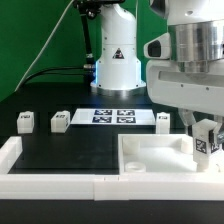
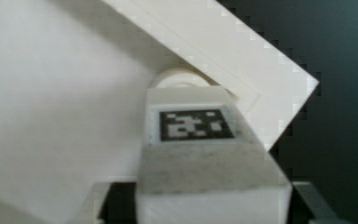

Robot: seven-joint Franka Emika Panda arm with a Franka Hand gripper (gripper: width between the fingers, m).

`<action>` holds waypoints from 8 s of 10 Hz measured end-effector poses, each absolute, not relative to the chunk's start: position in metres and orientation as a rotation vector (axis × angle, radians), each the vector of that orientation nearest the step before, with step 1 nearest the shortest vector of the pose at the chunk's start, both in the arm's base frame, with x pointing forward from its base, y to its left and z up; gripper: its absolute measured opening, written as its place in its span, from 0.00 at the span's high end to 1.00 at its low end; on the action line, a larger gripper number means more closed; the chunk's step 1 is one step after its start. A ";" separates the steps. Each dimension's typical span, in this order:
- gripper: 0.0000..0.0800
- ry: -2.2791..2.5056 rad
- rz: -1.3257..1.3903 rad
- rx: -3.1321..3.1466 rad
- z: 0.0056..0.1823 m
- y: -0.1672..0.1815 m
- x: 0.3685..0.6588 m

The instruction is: Assemble one leg

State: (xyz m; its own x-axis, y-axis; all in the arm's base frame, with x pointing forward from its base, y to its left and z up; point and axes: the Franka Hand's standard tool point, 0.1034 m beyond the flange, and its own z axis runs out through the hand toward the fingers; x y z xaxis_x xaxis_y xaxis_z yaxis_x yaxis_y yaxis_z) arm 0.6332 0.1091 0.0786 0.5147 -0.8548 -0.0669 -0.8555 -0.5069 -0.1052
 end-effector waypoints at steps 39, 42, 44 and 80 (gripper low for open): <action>0.62 1.914 0.068 -2.421 0.078 0.108 0.632; 0.23 1.632 0.056 -2.615 0.078 0.111 0.632; 0.20 1.293 0.043 -2.795 0.078 0.116 0.631; 0.19 1.021 0.020 -2.908 0.077 0.128 0.627</action>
Offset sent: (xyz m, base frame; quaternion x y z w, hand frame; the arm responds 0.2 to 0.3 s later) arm 0.0000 0.0000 0.0000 0.0000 0.0000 0.2667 0.9638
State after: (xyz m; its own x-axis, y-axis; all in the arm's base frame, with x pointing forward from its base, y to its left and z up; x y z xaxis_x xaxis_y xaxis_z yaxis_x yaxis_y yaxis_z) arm 0.6274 0.1277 0.0765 0.7805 -0.6243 -0.0320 -0.6251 -0.7788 -0.0514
